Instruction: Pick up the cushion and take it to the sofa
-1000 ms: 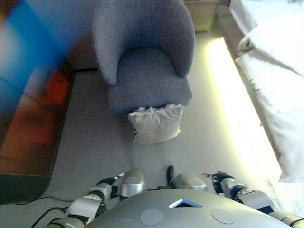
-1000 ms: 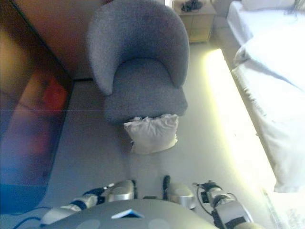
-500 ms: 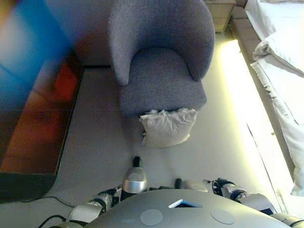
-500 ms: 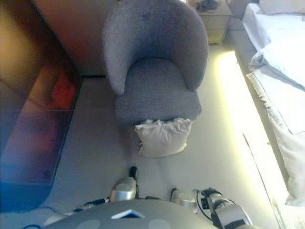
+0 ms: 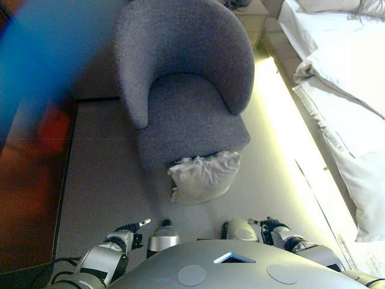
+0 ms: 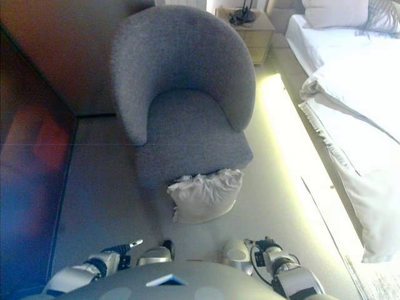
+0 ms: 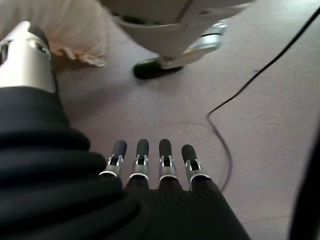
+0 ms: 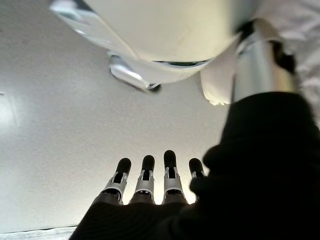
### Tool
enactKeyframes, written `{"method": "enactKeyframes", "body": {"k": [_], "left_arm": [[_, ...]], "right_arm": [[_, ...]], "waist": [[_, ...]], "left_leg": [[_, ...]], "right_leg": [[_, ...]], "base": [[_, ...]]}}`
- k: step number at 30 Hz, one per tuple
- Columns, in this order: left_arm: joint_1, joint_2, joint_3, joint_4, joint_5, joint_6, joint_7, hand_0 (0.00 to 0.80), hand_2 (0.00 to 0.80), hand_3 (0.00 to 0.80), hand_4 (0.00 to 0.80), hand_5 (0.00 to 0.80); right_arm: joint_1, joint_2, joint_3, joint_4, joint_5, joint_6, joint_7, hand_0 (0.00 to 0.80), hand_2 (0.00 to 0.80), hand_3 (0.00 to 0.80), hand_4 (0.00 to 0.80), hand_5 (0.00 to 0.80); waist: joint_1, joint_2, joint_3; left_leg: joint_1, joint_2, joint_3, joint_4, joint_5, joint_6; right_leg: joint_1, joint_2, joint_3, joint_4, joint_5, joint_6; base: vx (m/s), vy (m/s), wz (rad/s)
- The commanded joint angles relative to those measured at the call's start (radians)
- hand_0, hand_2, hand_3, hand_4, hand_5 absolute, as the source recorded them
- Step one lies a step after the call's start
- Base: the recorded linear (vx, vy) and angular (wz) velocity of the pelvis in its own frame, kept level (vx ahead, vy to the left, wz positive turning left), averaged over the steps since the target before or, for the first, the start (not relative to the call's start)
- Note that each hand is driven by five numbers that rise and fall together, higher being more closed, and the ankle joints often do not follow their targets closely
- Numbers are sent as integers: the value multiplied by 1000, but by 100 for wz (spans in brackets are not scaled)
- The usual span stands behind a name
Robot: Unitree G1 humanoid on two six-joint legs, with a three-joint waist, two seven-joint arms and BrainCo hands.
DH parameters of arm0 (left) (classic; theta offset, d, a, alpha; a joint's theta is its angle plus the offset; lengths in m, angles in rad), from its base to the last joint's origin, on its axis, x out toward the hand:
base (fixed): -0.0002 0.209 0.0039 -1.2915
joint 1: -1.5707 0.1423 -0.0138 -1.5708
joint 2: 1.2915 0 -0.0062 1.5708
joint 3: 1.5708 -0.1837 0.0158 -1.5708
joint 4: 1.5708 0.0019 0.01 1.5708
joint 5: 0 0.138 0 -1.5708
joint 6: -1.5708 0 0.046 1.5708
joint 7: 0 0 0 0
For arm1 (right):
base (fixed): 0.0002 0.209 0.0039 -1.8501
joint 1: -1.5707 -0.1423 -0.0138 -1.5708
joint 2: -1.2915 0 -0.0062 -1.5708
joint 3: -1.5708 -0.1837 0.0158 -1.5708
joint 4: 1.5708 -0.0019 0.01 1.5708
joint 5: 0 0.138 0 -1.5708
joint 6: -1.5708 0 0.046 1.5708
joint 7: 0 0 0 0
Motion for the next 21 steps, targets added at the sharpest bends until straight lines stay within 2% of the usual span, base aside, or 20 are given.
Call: {"method": "enactKeyframes", "body": {"k": [1, 4, 6, 8, 11, 13, 15, 17, 18, 21], "left_arm": [[-28, 1, 12, 26, 6, 1, 12, 0, 0, 0, 0, 0], [-14, -1, 22, 38, 19, -9, 18, 0, 0, 0, 0, 0], [-10, -5, 26, 41, 14, -16, 27, 0, 0, 0, 0, 0], [-7, -11, 33, 38, 8, -26, 48, 0, 0, 0, 0, 0], [1, -24, 30, 28, 59, -71, 78, 0, 0, 0, 0, 0], [-1, -36, 15, 17, 56, -83, 90, 0, 0, 0, 0, 0], [-17, -46, -5, 4, 53, -78, 89, 0, 0, 0, 0, 0], [-32, -52, -22, -3, 45, -70, 82, 0, 0, 0, 0, 0], [-37, -55, -27, -6, 45, -74, 82, 0, 0, 0, 0, 0], [-27, -63, -17, 1, 68, -92, 71, 0, 0, 0, 0, 0]], "right_arm": [[-14, -25, -12, 8, -14, -6, -1, 0, 0, 0, 0, 0], [-6, -21, -17, 21, -32, -9, -1, 0, 0, 0, 0, 0], [-4, -19, -18, 29, -40, -9, -18, 0, 0, 0, 0, 0], [-5, -23, -14, 38, -65, -9, -13, 0, 0, 0, 0, 0], [-16, -37, 9, 33, -75, -10, 1, 0, 0, 0, 0, 0], [-26, -42, 16, 28, -41, -6, -8, 0, 0, 0, 0, 0], [-38, -57, 19, 22, -19, 5, -25, 0, 0, 0, 0, 0], [-45, -67, 22, 19, -7, -2, -27, 0, 0, 0, 0, 0], [-50, -70, 21, 18, 4, -19, -40, 0, 0, 0, 0, 0], [-51, -72, 7, 17, 21, -56, -61, 0, 0, 0, 0, 0]], "waist": [[-20, 3, 25], [-32, -3, 17], [-34, 0, 13], [-32, 4, 14], [-23, 3, 23], [-18, 7, 34], [-14, 19, 49], [-12, 34, 61], [-5, 46, 74], [-7, 50, 70]], "left_leg": [[-39, -12, -72, 34, -9, 24], [-5, 20, -92, 25, -28, 2], [-2, 59, -87, 27, -19, -16], [-11, 102, -92, 38, 2, -41], [-38, 151, -91, 105, 20, -65], [-79, 165, -102, 167, 52, -70], [-116, 172, -90, 177, 76, -75], [-138, 181, -67, 143, 104, -87], [-167, 196, -63, 137, 153, -103], [-126, 180, -57, 80, 111, -92]], "right_leg": [[49, -4, 26, -84, 128, -10], [56, -22, 56, -145, 163, 11], [72, -16, 57, -142, 134, 17], [98, 5, 59, -139, 102, 6], [118, 28, 28, -124, 74, -19], [127, 44, 18, -122, 61, -40], [125, 52, -4, -113, 44, -55], [121, 50, -25, -106, 33, -54], [123, 51, -34, -104, 23, -54], [140, 29, -58, -112, 26, -46]], "base": [[225, -278, 11], [219, -315, 6], [124, -259, -1], [126, -258, 9], [83, -208, 26], [25, -82, 17], [-26, 42, 24], [-45, 127, 36], [-32, 148, 54], [119, 159, 53]]}}
